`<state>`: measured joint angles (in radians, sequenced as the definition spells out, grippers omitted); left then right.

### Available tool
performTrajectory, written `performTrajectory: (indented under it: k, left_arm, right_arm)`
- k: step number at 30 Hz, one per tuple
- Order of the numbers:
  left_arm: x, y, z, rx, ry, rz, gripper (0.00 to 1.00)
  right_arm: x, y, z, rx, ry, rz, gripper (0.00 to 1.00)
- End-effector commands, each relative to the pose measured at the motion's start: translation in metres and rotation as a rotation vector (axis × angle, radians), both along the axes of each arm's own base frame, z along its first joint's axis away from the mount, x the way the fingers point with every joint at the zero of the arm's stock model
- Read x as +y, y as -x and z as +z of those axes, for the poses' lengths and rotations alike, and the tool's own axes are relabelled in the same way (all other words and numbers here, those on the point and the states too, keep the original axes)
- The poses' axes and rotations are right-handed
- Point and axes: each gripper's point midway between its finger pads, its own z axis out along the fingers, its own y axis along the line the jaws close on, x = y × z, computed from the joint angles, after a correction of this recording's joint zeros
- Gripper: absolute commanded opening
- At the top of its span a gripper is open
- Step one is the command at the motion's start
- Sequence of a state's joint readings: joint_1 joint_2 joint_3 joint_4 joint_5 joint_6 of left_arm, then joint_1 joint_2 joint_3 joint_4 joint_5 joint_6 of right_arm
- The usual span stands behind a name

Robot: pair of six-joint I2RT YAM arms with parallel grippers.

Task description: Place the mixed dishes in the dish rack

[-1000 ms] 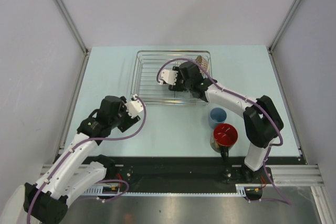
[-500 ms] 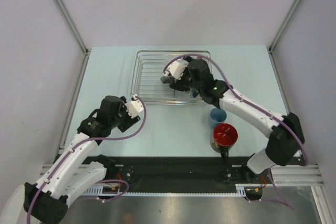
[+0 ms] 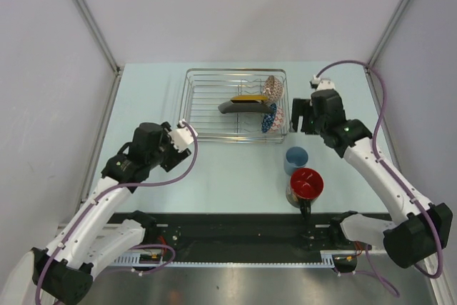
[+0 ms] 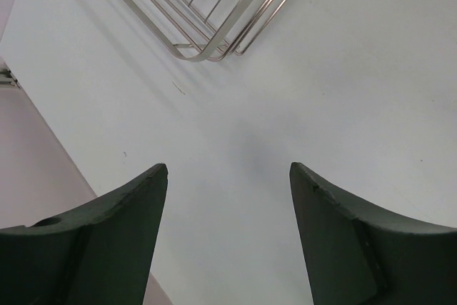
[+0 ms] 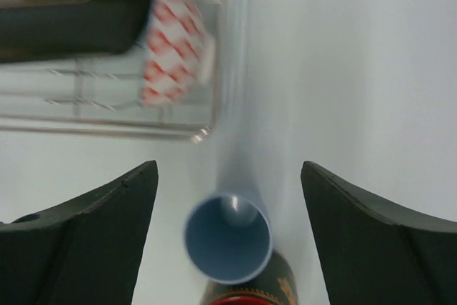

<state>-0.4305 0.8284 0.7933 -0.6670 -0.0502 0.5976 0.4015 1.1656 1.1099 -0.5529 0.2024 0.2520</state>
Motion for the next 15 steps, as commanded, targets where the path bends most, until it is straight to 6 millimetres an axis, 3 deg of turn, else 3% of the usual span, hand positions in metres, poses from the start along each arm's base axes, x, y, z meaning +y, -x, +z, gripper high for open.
performTrajectory:
  k: [1,4,7,11,15]
  left_arm:
    - [-0.003,-0.009,0.024,-0.042,0.052,0.033,0.75]
    - [-0.002,-0.009,0.027,-0.048,0.051,0.039,0.75]
    - [-0.002,-0.008,0.025,-0.047,0.049,0.036,0.75]
    - [0.000,-0.007,0.022,-0.037,0.041,0.041,0.75]
    - [0.001,-0.006,0.021,-0.041,0.041,0.044,0.75]
  right_arm:
    - [-0.010,0.035,-0.035,0.156,-0.028,-0.132,0.83]
    - [0.006,0.050,-0.037,0.162,0.002,-0.079,0.82]
    - [0.010,0.058,-0.043,0.169,0.062,-0.059,0.81]
    - [0.032,0.068,-0.045,0.165,0.082,0.016,0.75]
    - [0.041,0.075,-0.062,0.210,0.135,0.028,0.71]
